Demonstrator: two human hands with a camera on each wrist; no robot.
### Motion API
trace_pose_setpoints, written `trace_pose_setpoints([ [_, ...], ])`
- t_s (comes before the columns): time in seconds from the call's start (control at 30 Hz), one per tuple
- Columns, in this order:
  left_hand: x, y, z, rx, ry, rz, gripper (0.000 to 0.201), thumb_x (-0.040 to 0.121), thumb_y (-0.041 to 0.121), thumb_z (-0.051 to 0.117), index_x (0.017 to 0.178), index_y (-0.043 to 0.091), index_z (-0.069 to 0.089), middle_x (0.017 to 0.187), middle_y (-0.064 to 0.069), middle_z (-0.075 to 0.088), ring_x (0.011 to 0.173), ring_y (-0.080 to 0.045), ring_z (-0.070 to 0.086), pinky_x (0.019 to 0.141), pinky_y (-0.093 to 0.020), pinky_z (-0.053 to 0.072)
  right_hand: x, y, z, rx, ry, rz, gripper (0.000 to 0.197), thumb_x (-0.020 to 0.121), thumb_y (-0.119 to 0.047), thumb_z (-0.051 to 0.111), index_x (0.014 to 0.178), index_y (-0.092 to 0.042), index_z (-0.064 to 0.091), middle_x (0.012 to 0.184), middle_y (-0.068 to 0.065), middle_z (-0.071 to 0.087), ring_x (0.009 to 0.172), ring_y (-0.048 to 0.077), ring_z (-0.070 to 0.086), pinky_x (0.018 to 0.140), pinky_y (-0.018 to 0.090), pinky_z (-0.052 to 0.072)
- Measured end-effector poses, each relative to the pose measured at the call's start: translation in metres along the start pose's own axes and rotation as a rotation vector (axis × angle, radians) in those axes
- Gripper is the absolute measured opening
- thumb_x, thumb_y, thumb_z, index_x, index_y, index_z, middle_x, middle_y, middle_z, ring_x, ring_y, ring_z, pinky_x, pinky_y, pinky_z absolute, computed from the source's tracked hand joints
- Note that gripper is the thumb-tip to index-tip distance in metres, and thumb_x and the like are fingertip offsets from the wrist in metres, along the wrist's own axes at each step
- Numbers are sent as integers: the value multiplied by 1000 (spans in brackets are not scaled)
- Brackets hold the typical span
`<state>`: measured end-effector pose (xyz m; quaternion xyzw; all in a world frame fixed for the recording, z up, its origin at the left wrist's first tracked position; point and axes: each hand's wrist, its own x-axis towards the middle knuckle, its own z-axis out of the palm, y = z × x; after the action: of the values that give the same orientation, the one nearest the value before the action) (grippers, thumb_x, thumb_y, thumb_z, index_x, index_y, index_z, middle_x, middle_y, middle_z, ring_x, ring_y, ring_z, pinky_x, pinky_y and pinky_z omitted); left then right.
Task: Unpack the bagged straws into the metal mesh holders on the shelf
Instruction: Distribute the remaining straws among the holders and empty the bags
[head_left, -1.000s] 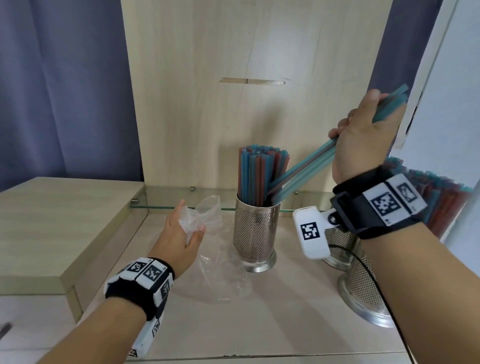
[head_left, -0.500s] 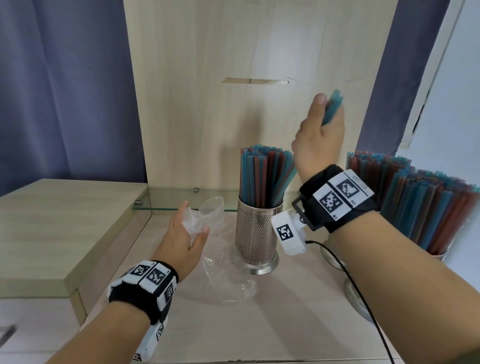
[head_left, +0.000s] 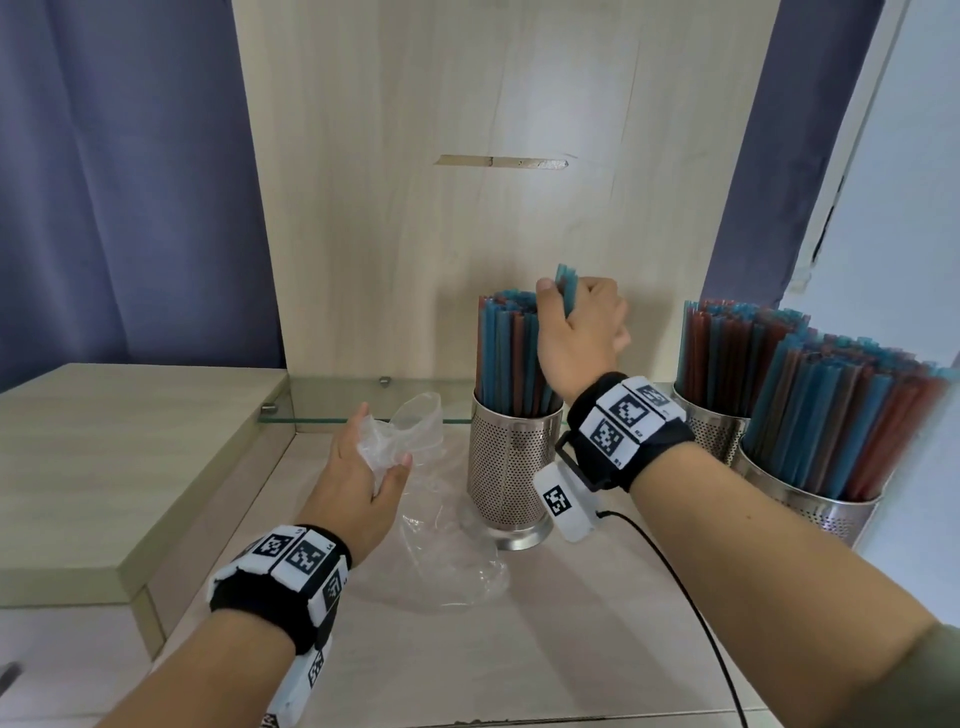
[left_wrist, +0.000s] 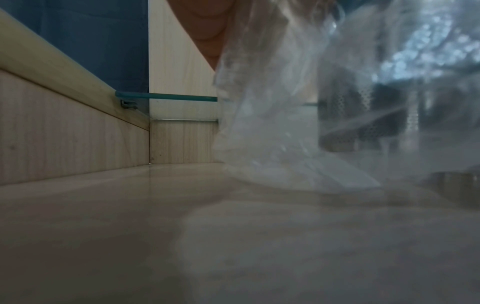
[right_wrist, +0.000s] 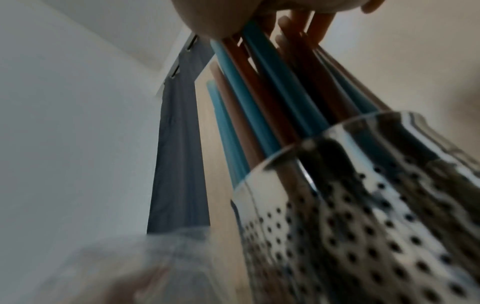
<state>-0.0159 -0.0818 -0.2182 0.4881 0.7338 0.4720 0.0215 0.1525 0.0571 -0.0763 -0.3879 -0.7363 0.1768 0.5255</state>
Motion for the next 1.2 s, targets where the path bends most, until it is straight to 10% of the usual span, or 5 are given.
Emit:
trace_pose_setpoints([
  [0.17,1,-1,0,9,-5,7,76,96,41,50,155,18,8,160,-6,22,141,-22,35,112,-35,33,-2,6,-14,139,113,-236,72,84,-60,51,145,-24,36,140,4,35,135,20,31,112,41,20],
  [0.43,1,-1,1,19,-3,20,75,96,40,49,155,16,8,160,-6,21,142,-22,33,108,-31,31,-7,13,-29,-220,-123,-606,70,88,-60,39,142,-16,48,149,3,47,142,18,36,116,47,24],
  [0.63,0,-1,1,10,8,15,75,97,38,50,155,16,9,160,-5,20,143,-20,31,109,-27,28,-13,14,-34,-241,-214,-546,76,84,-66,37,144,-20,43,135,0,60,124,17,53,113,40,28],
  [0.93,0,-1,1,14,3,7,75,97,39,49,155,18,8,160,-6,22,141,-21,35,105,-25,28,-27,29,-36,-159,-84,-501,81,86,-61,47,154,-23,23,160,3,25,149,20,18,120,49,16],
  [1.2,1,-1,2,29,7,10,76,96,39,50,155,14,9,159,-8,23,139,-23,37,104,-25,28,-58,71,-13,210,-420,85,125,65,-59,80,155,-26,0,159,-7,25,144,8,27,117,36,30],
])
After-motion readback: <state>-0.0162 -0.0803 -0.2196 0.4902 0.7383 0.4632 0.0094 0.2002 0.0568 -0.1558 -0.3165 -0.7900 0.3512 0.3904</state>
